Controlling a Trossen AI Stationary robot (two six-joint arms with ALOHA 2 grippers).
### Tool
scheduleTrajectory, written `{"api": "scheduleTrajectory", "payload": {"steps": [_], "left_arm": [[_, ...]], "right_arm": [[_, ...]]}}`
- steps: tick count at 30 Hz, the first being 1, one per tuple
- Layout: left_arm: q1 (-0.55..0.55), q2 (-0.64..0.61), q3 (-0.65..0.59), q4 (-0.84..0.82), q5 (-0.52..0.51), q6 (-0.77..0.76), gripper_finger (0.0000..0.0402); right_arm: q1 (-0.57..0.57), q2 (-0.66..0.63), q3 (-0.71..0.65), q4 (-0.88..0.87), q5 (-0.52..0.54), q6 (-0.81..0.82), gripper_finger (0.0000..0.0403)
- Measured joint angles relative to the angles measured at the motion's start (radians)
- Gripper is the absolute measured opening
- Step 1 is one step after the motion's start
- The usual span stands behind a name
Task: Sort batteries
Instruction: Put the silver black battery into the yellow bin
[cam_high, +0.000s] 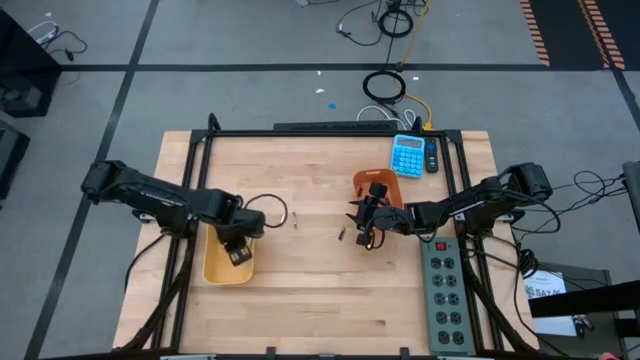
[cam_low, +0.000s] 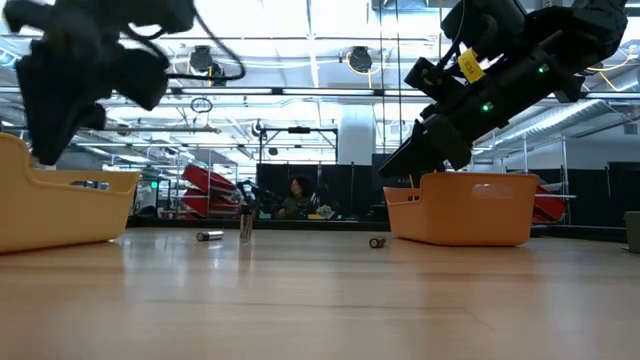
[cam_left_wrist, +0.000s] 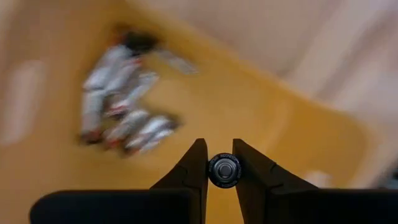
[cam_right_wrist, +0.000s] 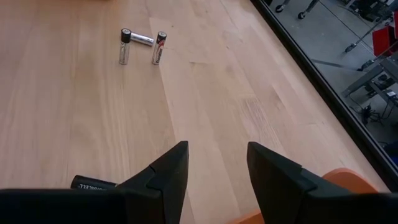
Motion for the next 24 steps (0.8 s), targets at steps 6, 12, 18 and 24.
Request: {"api": "scheduleTrajectory", "payload": {"steps": [6,12,18,24], "left_arm": [[0.0,0.017,-0.032,-0.032,-0.252,-0.004,0.0055],[-0.001,0.038,-0.094,-0.015,-0.261,-0.028,0.0099],[0.0,0.042,-0.108,-0.011,-0.259,-0.028,0.0175],[-0.001,0.039,-0.016,-0.032,-0.128,0.025,0.0186]], "right_arm": [[0.0,0.0,0.0,0.0,0.0,0.0,0.0155],[0.0,0.0,0.0,0.0,0.0,0.0,0.0155],[0.0,0.0,0.0,0.0,0.0,0.0,0.0155],[0.0,0.0,0.0,0.0,0.0,0.0,0.0155]]}}
